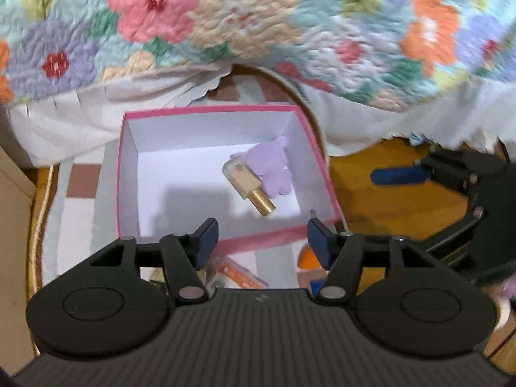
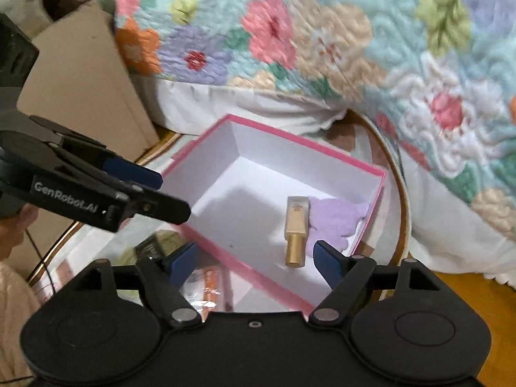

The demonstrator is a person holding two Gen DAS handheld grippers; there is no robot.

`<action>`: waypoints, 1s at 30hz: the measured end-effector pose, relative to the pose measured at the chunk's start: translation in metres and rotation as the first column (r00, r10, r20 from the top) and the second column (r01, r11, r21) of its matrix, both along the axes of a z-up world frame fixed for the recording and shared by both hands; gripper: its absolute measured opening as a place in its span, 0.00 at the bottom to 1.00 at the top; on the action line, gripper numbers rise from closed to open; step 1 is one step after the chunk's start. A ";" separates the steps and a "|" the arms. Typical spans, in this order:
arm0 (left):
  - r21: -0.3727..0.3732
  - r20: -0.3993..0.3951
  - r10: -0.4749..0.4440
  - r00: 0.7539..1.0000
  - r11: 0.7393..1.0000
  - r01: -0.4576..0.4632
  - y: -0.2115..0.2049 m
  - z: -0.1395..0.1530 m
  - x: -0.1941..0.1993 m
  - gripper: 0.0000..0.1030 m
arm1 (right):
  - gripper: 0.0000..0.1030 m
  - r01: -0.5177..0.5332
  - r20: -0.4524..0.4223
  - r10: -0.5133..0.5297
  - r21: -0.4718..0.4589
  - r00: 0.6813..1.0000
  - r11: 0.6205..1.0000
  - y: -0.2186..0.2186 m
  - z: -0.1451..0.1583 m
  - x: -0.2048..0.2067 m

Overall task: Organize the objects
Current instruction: 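Lift the left tool away and move toward the blue wipe packet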

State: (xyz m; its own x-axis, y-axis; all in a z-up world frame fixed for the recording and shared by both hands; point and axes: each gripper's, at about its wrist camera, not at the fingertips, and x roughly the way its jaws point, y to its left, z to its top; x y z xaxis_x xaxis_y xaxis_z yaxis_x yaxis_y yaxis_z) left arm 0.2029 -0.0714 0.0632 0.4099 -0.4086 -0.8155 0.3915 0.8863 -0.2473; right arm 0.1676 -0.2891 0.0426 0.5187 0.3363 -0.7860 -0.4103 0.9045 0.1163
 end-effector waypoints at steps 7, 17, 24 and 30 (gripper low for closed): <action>0.050 0.033 -0.051 0.998 0.998 0.049 0.012 0.022 -0.057 0.65 | 0.82 -0.110 0.099 0.115 -0.053 0.989 0.993 0.018 0.042 -0.068; 0.075 0.026 -0.079 0.997 0.994 0.077 0.017 0.012 -0.122 0.88 | 0.94 -0.224 0.109 0.234 -0.099 0.966 0.970 0.022 0.029 -0.135; 0.099 -0.018 -0.043 0.999 0.994 0.045 0.018 -0.044 -0.152 0.90 | 0.95 -0.201 0.009 0.201 -0.035 0.980 0.979 0.003 -0.024 -0.150; 0.110 0.023 -0.025 0.999 0.994 0.022 0.000 -0.073 -0.168 0.90 | 0.94 -0.025 -0.030 0.025 -0.020 0.999 0.999 -0.008 -0.078 -0.162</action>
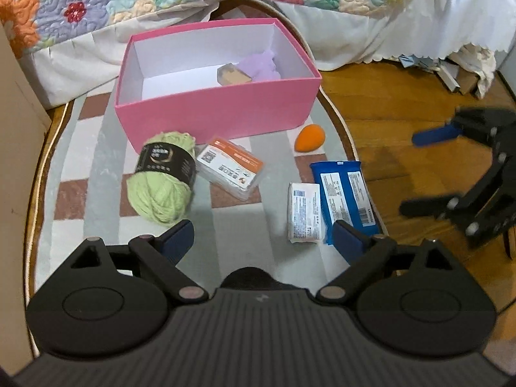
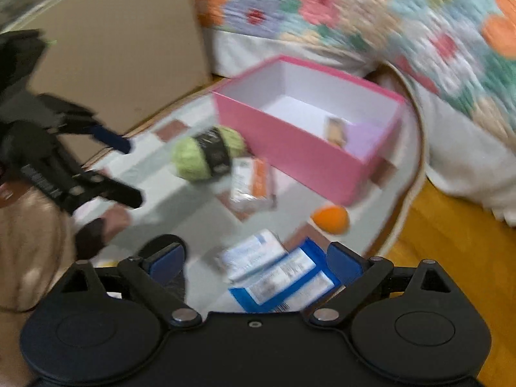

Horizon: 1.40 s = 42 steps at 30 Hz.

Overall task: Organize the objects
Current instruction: 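Lift the left tool away and move toward the blue wipe packet, then close the left tool on the blue wipe packet's edge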

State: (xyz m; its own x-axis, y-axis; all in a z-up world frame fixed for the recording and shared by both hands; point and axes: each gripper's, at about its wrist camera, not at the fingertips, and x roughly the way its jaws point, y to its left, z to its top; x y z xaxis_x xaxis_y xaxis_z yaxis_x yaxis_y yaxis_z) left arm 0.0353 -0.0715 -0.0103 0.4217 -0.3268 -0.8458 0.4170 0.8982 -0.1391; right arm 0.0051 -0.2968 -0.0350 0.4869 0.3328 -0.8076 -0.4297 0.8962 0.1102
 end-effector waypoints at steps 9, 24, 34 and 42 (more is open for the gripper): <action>-0.076 -0.046 -0.015 0.999 0.997 0.012 -0.049 -0.019 0.001 0.89 | 0.94 0.132 0.068 -0.133 0.031 0.989 0.991 -0.007 -0.049 -0.022; -0.180 -0.177 -0.085 0.981 0.982 0.053 -0.096 -0.081 0.016 0.51 | 0.94 0.218 0.059 -0.223 0.089 0.973 0.972 0.002 -0.117 -0.033; -0.089 -0.169 -0.020 0.985 0.996 0.005 -0.115 -0.114 0.026 0.49 | 0.79 0.259 0.034 -0.260 0.048 0.965 0.965 0.000 -0.128 -0.023; -0.365 -0.395 -0.027 0.918 0.922 -0.129 -0.100 -0.131 0.041 0.25 | 0.72 0.269 -0.012 -0.269 0.058 0.963 0.961 -0.003 -0.129 -0.018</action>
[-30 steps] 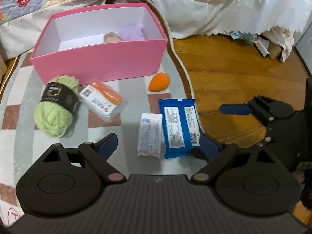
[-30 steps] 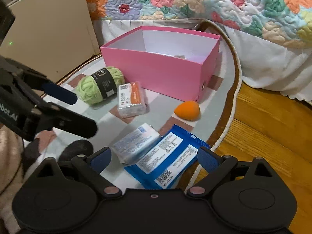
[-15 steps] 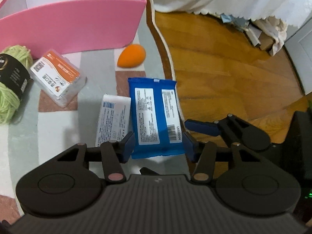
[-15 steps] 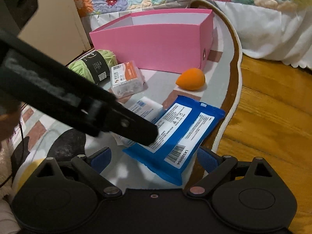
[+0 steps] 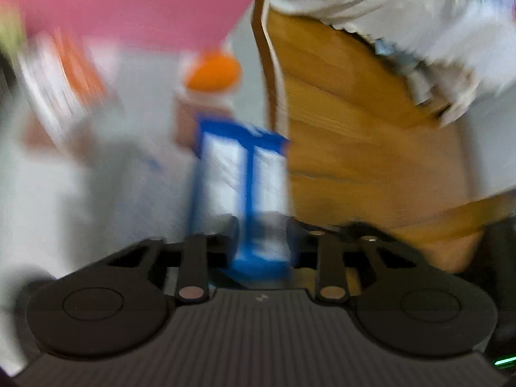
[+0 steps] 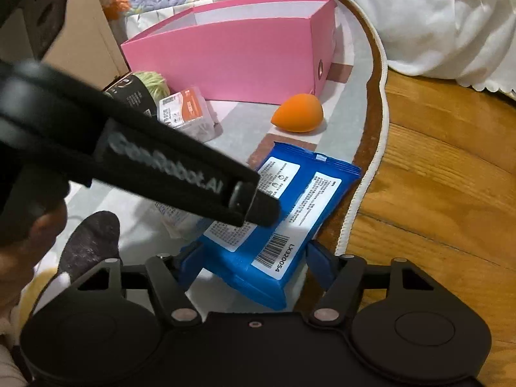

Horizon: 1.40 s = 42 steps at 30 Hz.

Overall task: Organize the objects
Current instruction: 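Close the left tool on the blue wipe packet's edge, then lift the blue wipe packet with the left tool toward the pink box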

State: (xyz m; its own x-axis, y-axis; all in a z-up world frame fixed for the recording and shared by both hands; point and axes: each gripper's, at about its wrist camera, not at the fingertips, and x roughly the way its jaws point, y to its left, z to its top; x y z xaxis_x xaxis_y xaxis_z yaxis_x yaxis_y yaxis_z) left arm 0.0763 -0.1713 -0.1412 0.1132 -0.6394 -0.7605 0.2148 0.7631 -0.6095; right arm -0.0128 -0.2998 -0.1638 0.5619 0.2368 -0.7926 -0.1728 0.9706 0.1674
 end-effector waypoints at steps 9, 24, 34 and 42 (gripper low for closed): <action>0.177 0.160 0.037 0.987 0.982 -0.065 -0.010 0.008 -0.011 0.19 | 0.86 0.025 -0.009 -0.025 -0.009 1.000 1.000 0.005 -0.006 0.008; 0.201 0.121 -0.002 0.993 0.979 -0.023 -0.012 -0.004 -0.008 0.38 | 0.91 0.033 -0.022 -0.034 -0.035 0.999 0.999 0.009 -0.004 0.016; 0.141 0.094 0.055 0.994 0.988 -0.068 -0.007 -0.015 -0.011 0.29 | 0.85 0.088 -0.022 -0.091 -0.108 0.996 0.990 0.004 -0.012 0.008; 0.121 0.151 0.063 0.986 0.989 -0.082 -0.014 -0.013 -0.019 0.30 | 0.67 0.102 0.001 -0.103 -0.157 0.995 0.982 0.006 -0.004 0.003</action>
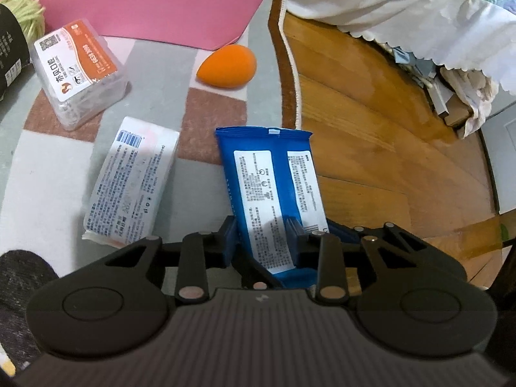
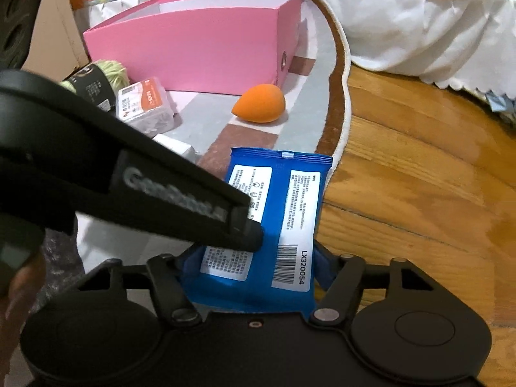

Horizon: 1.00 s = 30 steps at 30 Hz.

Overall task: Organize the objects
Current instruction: 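Lift the blue wipe packet with the left tool toward the pink box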

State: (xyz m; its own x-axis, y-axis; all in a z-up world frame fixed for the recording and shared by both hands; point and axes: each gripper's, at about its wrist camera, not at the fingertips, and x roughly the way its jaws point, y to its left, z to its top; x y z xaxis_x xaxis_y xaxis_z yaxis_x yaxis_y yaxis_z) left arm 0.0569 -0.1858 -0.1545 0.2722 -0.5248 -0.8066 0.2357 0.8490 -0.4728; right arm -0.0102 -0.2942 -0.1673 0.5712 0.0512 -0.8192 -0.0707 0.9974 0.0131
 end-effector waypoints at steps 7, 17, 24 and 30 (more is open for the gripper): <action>-0.019 0.062 -0.032 0.998 0.999 0.034 0.007 0.024 -0.011 0.30 | 0.64 -0.034 0.033 0.036 -0.054 0.999 0.998 0.013 0.020 -0.006; -0.022 0.138 -0.036 0.990 0.999 0.039 0.041 0.094 -0.023 0.30 | 0.64 -0.150 0.092 0.150 -0.006 0.984 0.989 0.024 0.086 -0.007; -0.031 0.234 0.046 0.971 0.999 -0.039 0.066 0.160 -0.014 0.29 | 0.63 -0.295 0.135 0.293 -0.008 0.946 0.955 0.033 0.155 0.023; -0.034 0.283 0.109 0.953 0.994 -0.104 0.094 0.199 0.023 0.29 | 0.63 -0.396 0.178 0.398 -0.049 0.900 0.917 0.053 0.193 0.067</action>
State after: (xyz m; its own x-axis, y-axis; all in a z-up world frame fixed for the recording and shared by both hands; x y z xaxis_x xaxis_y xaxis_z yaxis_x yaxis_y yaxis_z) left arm 0.0797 -0.0920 0.0443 0.5439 -0.4947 -0.6778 0.2716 0.8680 -0.4156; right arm 0.0569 -0.2415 0.0253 0.6434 0.2966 -0.7057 -0.4612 0.8860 -0.0482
